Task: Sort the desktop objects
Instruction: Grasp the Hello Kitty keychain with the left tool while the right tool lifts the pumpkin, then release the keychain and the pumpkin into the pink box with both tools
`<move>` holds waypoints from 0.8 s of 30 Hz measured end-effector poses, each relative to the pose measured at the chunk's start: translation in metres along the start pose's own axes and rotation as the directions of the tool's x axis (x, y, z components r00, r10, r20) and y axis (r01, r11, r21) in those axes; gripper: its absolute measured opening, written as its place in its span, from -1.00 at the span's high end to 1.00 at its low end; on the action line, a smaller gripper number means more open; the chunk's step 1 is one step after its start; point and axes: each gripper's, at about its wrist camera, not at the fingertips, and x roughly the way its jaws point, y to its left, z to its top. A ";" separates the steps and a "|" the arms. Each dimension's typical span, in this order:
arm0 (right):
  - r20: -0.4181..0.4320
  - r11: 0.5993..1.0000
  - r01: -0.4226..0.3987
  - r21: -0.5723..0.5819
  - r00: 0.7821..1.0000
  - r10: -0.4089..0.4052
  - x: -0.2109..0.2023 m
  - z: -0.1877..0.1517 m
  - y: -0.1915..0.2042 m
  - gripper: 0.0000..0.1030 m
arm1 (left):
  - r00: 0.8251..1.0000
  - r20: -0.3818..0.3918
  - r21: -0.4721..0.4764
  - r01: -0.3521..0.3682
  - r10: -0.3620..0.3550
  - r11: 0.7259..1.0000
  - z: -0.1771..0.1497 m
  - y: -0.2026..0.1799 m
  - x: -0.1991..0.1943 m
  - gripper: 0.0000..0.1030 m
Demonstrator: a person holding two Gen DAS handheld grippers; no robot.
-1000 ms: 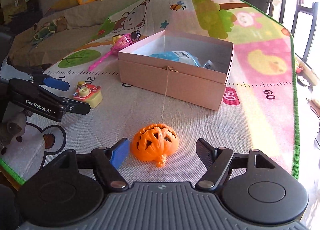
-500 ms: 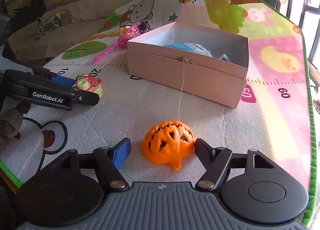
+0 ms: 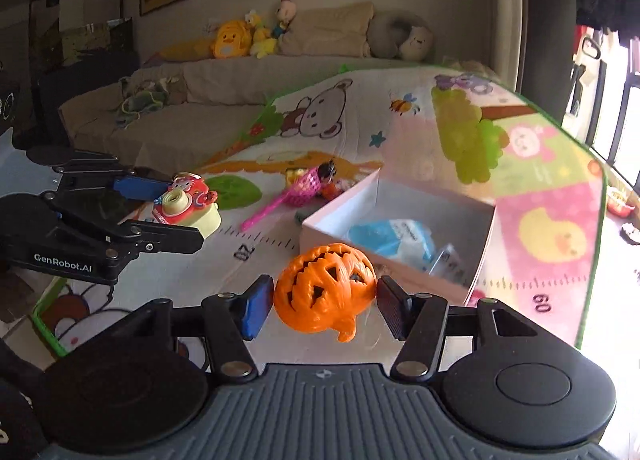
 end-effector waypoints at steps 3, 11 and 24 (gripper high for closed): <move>0.122 0.995 0.096 0.002 0.988 -0.095 -0.014 0.043 -0.022 -0.11 | 0.998 0.070 0.035 -0.010 0.008 0.999 0.030 -0.001 0.024 -0.21; 0.032 0.980 0.161 0.114 0.986 -0.166 0.076 0.088 -0.094 -0.11 | 0.999 -0.045 0.007 0.000 0.000 1.000 0.038 -0.002 0.167 -0.22; -0.141 0.966 0.172 0.192 0.979 -0.147 0.169 0.070 -0.123 -0.21 | 0.984 -0.177 -0.235 -0.016 -0.027 0.972 -0.049 0.052 0.135 -0.79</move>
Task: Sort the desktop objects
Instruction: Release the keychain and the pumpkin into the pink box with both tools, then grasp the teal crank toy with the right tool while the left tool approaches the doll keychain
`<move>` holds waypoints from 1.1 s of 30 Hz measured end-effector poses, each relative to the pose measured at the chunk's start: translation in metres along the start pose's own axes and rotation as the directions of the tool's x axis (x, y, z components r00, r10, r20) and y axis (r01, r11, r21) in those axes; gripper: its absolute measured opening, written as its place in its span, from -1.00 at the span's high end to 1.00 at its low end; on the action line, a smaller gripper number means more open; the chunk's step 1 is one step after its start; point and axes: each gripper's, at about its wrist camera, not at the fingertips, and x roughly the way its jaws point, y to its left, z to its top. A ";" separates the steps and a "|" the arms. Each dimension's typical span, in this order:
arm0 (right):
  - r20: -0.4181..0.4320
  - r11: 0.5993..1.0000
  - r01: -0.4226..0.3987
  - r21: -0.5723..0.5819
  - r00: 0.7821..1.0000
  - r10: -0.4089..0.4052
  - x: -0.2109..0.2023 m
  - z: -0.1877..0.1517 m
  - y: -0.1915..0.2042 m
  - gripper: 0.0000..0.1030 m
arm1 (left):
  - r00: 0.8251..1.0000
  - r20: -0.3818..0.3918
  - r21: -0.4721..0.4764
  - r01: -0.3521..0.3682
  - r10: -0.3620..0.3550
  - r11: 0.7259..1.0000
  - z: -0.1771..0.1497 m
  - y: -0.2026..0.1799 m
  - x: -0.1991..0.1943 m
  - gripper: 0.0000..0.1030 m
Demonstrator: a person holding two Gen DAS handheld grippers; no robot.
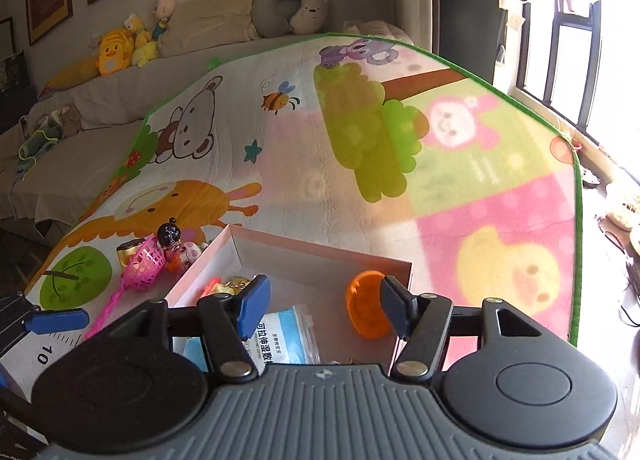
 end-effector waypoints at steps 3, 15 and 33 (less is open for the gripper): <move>-0.020 0.998 -0.066 0.008 0.998 0.066 0.008 0.010 0.020 -0.30 | 0.993 -0.037 -0.036 -0.110 0.109 0.993 -0.023 0.022 -0.004 -0.82; -0.177 0.986 -0.166 -0.007 0.971 0.162 0.125 0.061 0.142 -0.13 | 0.981 -0.069 -0.156 -0.189 0.180 0.970 -0.061 0.069 -0.010 -0.88; -0.458 0.963 -0.242 0.116 0.847 0.268 0.185 0.035 0.168 0.55 | 0.986 -0.021 -0.164 -0.165 0.164 0.973 -0.061 0.073 -0.020 -0.95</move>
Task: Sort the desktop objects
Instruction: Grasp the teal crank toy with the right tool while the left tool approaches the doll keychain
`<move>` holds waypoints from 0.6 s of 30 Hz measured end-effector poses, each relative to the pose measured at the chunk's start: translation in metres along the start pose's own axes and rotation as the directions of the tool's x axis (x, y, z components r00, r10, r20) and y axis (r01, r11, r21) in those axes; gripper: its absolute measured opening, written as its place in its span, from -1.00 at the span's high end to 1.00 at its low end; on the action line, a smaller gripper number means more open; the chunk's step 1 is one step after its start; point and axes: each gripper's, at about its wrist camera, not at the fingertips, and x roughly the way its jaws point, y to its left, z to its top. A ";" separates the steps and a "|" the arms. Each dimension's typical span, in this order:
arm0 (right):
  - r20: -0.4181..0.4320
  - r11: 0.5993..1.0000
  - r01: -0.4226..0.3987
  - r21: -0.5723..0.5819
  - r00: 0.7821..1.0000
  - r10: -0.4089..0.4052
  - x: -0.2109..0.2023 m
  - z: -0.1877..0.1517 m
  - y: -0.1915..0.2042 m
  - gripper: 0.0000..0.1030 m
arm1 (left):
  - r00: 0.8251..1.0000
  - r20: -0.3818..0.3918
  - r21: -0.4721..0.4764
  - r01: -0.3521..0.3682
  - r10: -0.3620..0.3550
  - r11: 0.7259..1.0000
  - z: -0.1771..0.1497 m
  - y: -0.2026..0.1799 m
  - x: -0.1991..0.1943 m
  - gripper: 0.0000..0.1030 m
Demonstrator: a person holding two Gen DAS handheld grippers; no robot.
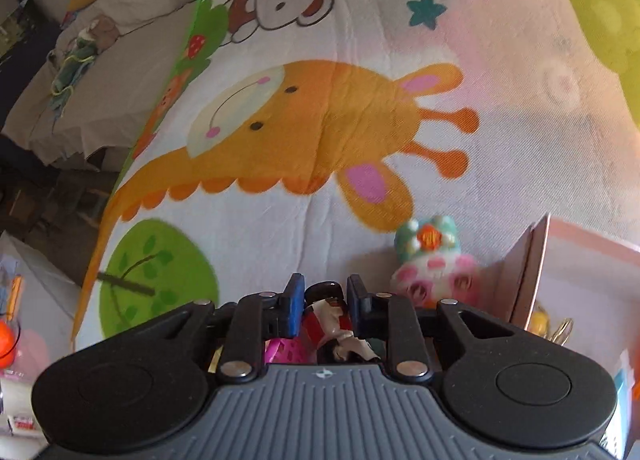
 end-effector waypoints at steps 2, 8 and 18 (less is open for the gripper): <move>-0.068 0.998 -0.068 -0.006 0.995 0.067 -0.007 -0.018 0.007 0.55 | 1.000 -0.002 0.015 0.006 -0.006 1.000 0.000 -0.003 -0.001 -0.95; 0.101 0.989 0.048 -0.137 0.994 -0.034 -0.066 -0.045 0.015 0.55 | 1.000 -0.017 0.047 -0.020 0.021 0.999 -0.001 -0.010 0.002 -0.96; 0.083 0.966 0.168 -0.197 0.984 -0.154 -0.023 -0.048 0.020 0.45 | 0.997 -0.031 0.066 -0.063 0.065 0.996 -0.004 -0.016 -0.010 -0.96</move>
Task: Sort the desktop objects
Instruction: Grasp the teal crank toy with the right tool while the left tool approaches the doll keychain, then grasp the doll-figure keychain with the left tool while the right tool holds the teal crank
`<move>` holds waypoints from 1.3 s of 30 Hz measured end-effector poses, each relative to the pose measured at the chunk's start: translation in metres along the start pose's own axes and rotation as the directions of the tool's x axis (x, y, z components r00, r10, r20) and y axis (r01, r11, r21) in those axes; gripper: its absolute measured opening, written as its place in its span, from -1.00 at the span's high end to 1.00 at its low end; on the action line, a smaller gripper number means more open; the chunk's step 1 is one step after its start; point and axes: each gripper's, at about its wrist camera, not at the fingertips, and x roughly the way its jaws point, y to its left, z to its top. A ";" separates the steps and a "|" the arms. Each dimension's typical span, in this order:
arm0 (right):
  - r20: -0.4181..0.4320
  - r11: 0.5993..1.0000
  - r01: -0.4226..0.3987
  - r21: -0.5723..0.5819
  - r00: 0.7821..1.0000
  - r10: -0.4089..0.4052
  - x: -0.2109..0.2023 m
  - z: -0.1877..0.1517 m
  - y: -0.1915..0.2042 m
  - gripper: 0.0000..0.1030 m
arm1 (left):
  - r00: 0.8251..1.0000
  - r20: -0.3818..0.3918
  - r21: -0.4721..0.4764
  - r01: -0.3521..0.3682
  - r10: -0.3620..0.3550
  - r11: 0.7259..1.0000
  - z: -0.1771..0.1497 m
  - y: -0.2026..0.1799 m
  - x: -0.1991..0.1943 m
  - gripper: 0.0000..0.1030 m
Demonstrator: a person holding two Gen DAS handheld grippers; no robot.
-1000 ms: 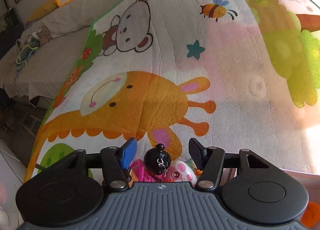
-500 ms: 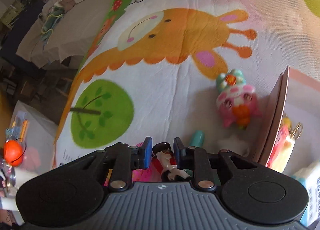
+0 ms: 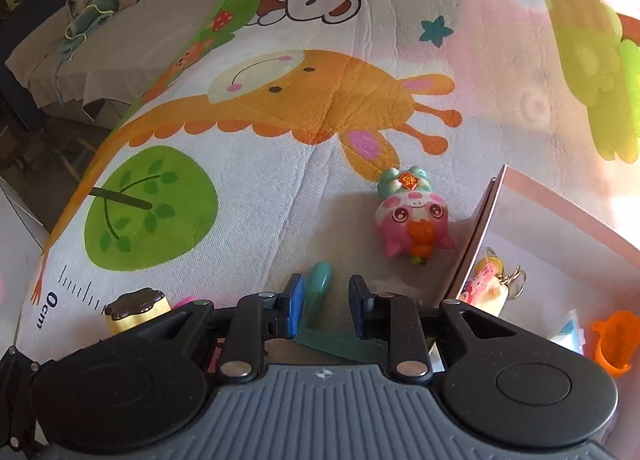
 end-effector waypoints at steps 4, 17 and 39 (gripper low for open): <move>0.000 0.995 0.064 -0.074 0.998 -0.064 0.006 -0.001 0.012 0.44 | 1.000 -0.010 -0.003 -0.002 0.002 1.000 -0.005 0.002 -0.005 -0.96; -0.079 0.987 0.089 -0.133 0.992 -0.100 0.026 -0.002 0.040 0.49 | 1.000 -0.004 -0.003 0.000 0.000 1.000 -0.014 0.011 -0.016 -0.98; -0.069 0.991 -0.127 -0.043 0.990 0.123 -0.060 -0.134 0.033 0.59 | 0.998 -0.055 0.063 0.037 -0.034 0.997 -0.031 0.000 -0.031 -0.99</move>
